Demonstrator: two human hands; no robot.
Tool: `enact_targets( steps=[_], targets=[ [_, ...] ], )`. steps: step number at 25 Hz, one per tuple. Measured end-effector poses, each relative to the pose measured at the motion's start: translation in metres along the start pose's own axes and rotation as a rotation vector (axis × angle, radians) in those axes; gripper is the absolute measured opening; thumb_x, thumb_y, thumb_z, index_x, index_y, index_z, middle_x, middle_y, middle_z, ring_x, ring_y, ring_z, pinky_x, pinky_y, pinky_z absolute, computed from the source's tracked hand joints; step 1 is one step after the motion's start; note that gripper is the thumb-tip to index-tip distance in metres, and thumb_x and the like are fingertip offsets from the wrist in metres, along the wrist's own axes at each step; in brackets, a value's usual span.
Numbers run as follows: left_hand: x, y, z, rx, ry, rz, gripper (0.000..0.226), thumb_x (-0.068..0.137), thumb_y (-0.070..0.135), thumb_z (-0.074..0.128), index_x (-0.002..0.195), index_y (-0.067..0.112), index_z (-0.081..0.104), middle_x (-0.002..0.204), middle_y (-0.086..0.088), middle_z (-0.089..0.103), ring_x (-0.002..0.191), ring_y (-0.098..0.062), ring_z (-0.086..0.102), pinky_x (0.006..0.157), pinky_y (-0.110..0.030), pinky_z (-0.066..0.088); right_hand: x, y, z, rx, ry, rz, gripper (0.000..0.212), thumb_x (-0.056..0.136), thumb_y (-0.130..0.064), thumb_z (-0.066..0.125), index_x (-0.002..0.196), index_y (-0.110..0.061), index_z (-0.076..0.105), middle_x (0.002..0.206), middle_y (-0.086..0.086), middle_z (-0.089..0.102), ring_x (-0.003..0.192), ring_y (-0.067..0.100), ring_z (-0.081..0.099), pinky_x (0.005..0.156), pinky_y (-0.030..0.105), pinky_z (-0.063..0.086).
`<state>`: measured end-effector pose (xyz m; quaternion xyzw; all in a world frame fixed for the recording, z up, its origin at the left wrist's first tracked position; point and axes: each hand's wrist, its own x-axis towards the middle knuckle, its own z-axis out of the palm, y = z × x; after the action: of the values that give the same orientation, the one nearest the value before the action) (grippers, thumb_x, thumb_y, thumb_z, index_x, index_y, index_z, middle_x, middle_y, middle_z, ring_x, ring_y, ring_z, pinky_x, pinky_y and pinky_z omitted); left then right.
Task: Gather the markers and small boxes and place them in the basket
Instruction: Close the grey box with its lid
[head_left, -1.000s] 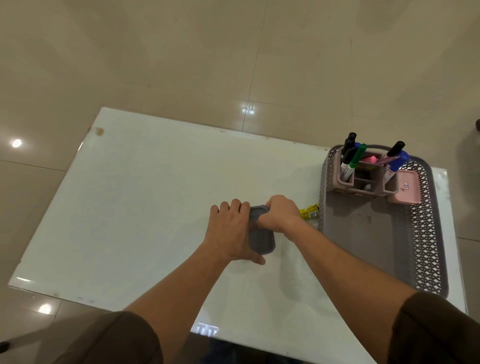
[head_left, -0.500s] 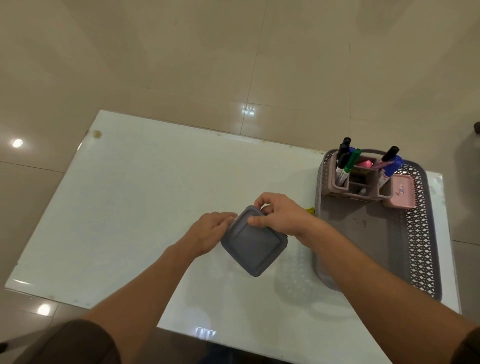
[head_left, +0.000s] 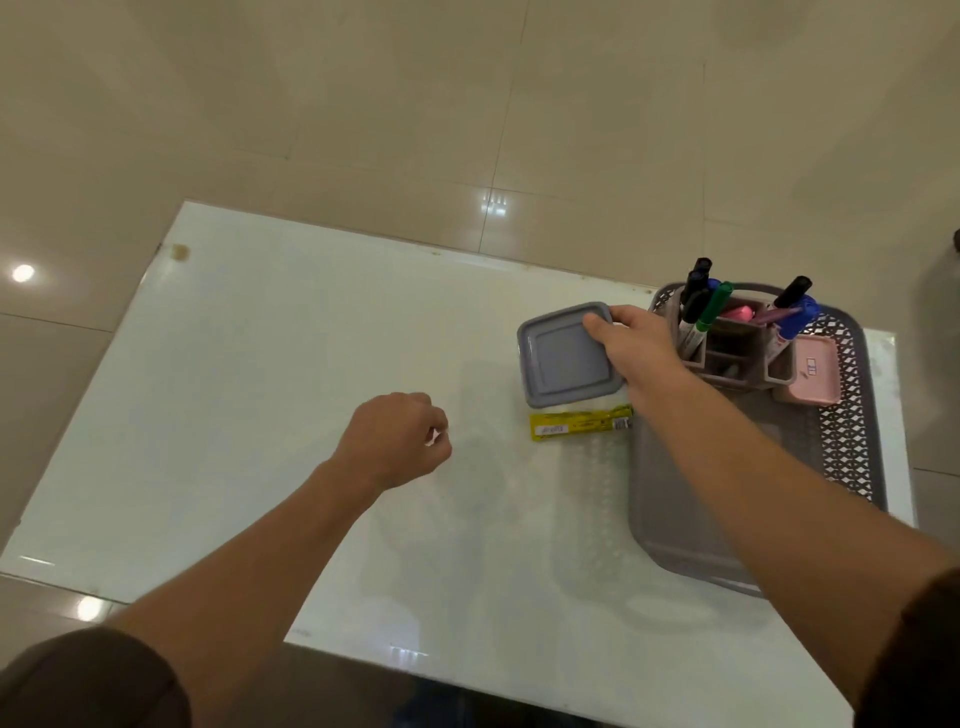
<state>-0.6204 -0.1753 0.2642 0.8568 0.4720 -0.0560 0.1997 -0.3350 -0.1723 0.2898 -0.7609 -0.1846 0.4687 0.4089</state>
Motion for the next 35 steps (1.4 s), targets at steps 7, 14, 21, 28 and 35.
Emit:
enact_targets(
  steps=[7,14,21,28,35],
  targets=[
    [0.008,0.001,0.010,0.098,0.096,0.243,0.022,0.089,0.036,0.060,0.097,0.027,0.079,0.084,0.005,0.066,0.075,-0.022,0.062,0.060,-0.028,0.045,0.016,0.032,0.041,-0.239,0.048,0.111,0.018,0.089,-0.021,0.073,0.103,-0.010,0.070,0.112,0.013,0.072,0.103,0.030,0.068,0.091,0.043,0.057],
    [-0.013,-0.002,0.015,-0.127,0.209,0.066,0.032,0.088,0.047,0.056,0.107,0.029,0.075,0.090,0.011,0.065,0.080,-0.013,0.063,0.061,-0.028,0.051,-0.063,0.047,0.004,-1.296,0.052,-0.510,0.027,0.089,-0.015,0.054,0.115,-0.017,0.062,0.115,0.004,0.061,0.108,0.027,0.054,0.082,0.037,0.043],
    [-0.030,-0.009,0.033,-0.155,0.150,-0.003,0.031,0.095,0.045,0.049,0.095,0.030,0.075,0.089,0.011,0.061,0.078,-0.014,0.062,0.063,-0.034,0.054,-0.069,0.079,0.009,-1.674,-0.117,-0.639,0.030,0.083,-0.010,0.055,0.113,-0.014,0.061,0.109,0.007,0.059,0.102,0.030,0.052,0.085,0.041,0.040],
    [-0.034,-0.001,0.029,-0.215,0.125,-0.066,0.026,0.097,0.042,0.055,0.097,0.026,0.075,0.090,0.009,0.063,0.069,-0.015,0.060,0.066,-0.031,0.052,-0.137,0.048,0.037,-0.459,-0.048,-0.273,0.006,0.091,-0.027,0.065,0.096,-0.023,0.065,0.081,-0.006,0.070,0.067,0.018,0.068,0.067,0.041,0.059],
    [-0.031,0.001,0.030,-0.225,0.127,-0.055,0.025,0.097,0.040,0.055,0.097,0.026,0.076,0.090,0.008,0.064,0.067,-0.017,0.060,0.065,-0.031,0.051,-0.148,0.090,0.092,-1.093,-0.118,-0.226,0.019,0.096,-0.031,0.054,0.104,-0.014,0.059,0.094,0.006,0.069,0.084,0.027,0.067,0.065,0.034,0.052]
  ],
)
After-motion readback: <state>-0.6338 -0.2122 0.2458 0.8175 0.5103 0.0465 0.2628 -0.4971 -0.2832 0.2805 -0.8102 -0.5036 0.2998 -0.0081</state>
